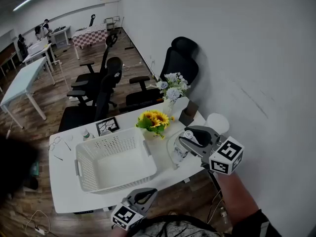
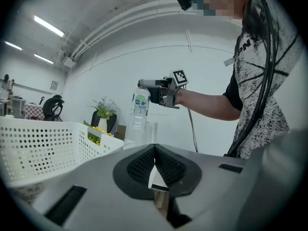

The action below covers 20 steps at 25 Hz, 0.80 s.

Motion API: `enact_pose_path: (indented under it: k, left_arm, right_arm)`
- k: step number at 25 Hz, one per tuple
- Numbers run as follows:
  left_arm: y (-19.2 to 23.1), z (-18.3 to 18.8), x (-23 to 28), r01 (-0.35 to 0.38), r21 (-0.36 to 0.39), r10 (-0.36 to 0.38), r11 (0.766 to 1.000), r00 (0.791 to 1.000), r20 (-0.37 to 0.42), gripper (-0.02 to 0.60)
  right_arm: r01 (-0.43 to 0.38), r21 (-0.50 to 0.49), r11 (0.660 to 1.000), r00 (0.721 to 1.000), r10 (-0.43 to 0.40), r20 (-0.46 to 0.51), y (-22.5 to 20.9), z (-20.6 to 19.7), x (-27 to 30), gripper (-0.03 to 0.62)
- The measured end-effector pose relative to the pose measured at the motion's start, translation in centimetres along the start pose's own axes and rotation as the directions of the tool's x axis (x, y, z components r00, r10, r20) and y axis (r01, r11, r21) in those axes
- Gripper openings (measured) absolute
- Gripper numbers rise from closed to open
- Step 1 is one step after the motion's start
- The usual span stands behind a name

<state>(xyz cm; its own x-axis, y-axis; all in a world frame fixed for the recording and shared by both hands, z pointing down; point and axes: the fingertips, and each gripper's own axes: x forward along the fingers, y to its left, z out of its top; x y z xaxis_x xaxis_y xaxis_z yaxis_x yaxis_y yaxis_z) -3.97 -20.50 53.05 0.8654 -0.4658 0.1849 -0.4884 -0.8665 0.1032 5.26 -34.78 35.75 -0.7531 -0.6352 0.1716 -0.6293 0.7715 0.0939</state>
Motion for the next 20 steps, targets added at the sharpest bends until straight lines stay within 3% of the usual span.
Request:
enact_pose_path:
  k: [10,20]
  left_arm:
    - [-0.4,-0.5,3.6,-0.023,-0.021,0.022,1.000,0.999,-0.049,0.011]
    - [0.0,-1.8,5.5,-0.108,-0.045,0.103,0.993,0.990,-0.096,0.011]
  right_arm:
    - [0.039,0.040,0.998,0.998,-0.038,-0.040,-2.8,-8.2,-3.7,0.161]
    - [0.056,0.110,0.992,0.995,-0.046,-0.088,-5.0,-16.9,-4.0,0.161]
